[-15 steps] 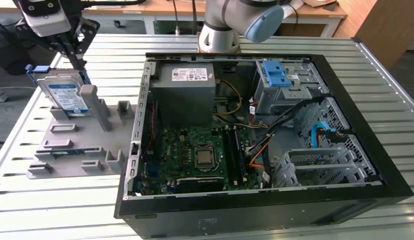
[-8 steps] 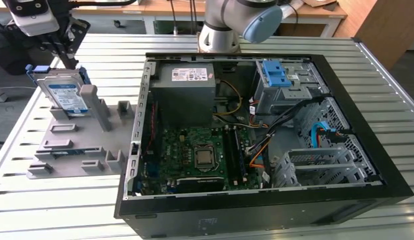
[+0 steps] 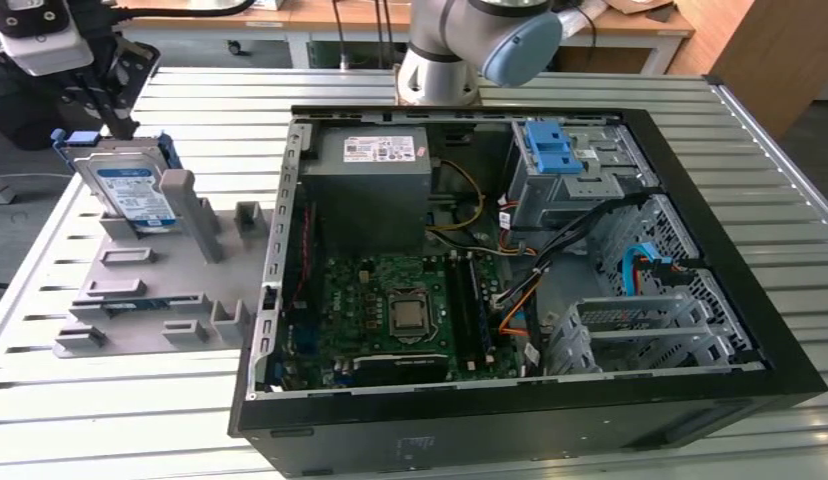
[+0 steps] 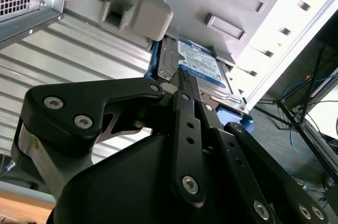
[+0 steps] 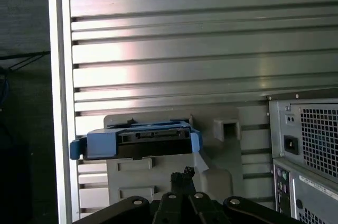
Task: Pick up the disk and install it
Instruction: 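Reach for the disk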
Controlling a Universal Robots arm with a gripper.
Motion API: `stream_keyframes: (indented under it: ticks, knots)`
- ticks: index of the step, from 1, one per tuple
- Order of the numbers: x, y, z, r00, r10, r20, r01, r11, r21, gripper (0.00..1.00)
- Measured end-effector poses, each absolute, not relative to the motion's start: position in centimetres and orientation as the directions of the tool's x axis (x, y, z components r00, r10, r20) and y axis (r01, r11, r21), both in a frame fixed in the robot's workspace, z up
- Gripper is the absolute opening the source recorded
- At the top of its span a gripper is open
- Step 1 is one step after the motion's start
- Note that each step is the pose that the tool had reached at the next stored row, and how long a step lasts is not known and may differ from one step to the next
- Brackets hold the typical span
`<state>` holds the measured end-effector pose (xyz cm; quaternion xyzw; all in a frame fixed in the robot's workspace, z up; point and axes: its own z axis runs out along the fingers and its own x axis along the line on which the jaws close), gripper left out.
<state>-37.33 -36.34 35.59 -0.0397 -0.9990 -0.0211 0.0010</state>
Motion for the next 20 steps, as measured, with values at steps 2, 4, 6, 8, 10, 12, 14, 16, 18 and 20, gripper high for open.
stream_keyframes:
  ticks: [2,4,6,8,10,12,14,16,18,20]
  knots:
    - [-38.0,-36.2,35.5,-0.997,0.080,0.004,0.080,0.996,0.042,0.11]
    - [-38.7,-36.2,35.5,-0.997,0.080,0.004,0.080,0.996,0.042,0.11]
    - [-39.3,-36.1,35.4,-0.997,0.080,0.004,0.080,0.996,0.042,0.11]
    - [-39.8,-35.9,35.3,-0.997,0.080,0.004,0.080,0.996,0.042,0.11]
    - [-40.4,-35.7,35.2,-0.997,0.080,0.004,0.080,0.996,0.042,0.11]
    - [-40.9,-35.5,35.1,-0.997,0.080,0.005,0.080,0.996,0.042,0.11]
    - [-41.5,-35.3,35.0,-0.997,0.080,0.005,0.080,0.996,0.042,0.11]
    - [-41.9,-35.0,34.9,-0.997,0.080,0.006,0.080,0.996,0.042,0.11]
    - [-42.3,-34.8,34.8,-0.997,0.081,0.006,0.081,0.996,0.042,0.11]
    - [-42.7,-34.6,34.8,-0.997,0.081,0.007,0.081,0.996,0.042,0.11]
